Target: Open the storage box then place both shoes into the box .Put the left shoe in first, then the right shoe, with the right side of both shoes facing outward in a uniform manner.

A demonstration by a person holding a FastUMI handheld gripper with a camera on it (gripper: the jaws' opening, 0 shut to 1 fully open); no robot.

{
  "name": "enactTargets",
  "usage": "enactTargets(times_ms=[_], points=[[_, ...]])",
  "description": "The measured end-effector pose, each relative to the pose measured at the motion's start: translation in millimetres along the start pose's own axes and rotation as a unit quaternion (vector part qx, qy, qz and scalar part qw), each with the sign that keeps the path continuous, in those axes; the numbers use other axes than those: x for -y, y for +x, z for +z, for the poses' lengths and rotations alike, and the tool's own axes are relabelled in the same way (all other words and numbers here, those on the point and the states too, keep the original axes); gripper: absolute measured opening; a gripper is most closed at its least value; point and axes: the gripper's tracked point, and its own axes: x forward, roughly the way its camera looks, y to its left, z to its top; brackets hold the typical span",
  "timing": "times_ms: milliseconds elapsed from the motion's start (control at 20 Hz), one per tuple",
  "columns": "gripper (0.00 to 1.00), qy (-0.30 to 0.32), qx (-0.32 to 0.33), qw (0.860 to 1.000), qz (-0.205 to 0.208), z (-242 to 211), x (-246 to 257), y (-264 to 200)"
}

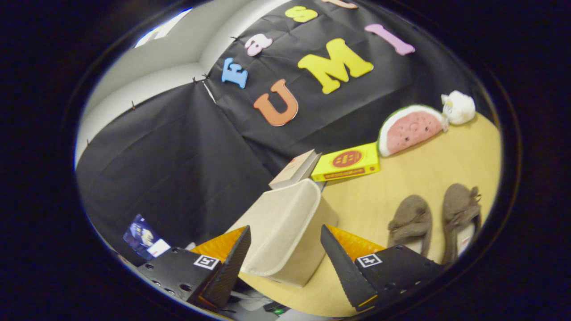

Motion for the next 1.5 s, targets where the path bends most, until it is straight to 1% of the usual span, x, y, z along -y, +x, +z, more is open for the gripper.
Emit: enactTargets(times_ms=[50, 150, 200, 250, 350, 400, 550, 750, 850, 1050, 1150, 1200, 1250, 1300, 1350, 1400, 1500], points=[[0.96, 0.034, -0.019, 0.999, 0.019, -2, 3, 10], [0.96, 0.109, -0.057, 0.99, 0.071, -7, 5, 23], [0.96, 0.145, -0.074, 0.982, 0.092, -12, 8, 26], [0.95, 0.18, -0.086, 0.974, 0.103, -12, 15, 31], [0.94, 0.248, -0.095, 0.955, 0.13, -6, 24, 47], [0.93, 0.269, -0.101, 0.947, 0.14, -4, 27, 52], [0.93, 0.287, -0.129, 0.934, 0.167, -4, 20, 55], [0.93, 0.276, -0.153, 0.932, 0.181, -4, 10, 56], [0.91, 0.27, -0.166, 0.933, 0.17, -8, 12, 61], [0.68, 0.281, -0.182, 0.93, 0.153, -14, 17, 65], [0.57, 0.279, -0.179, 0.934, 0.136, -13, 22, 65], [0.45, 0.283, -0.176, 0.934, 0.133, -11, 21, 63], [0.31, 0.28, -0.178, 0.934, 0.135, -10, 22, 61], [0.31, 0.277, -0.175, 0.936, 0.128, -9, 23, 61], [0.2, 0.285, -0.172, 0.934, 0.129, 8, 36, 46], [0.08, 0.282, -0.17, 0.936, 0.127, 0, 26, 53], [0.07, 0.283, -0.161, 0.935, 0.141, 13, 13, 46]])
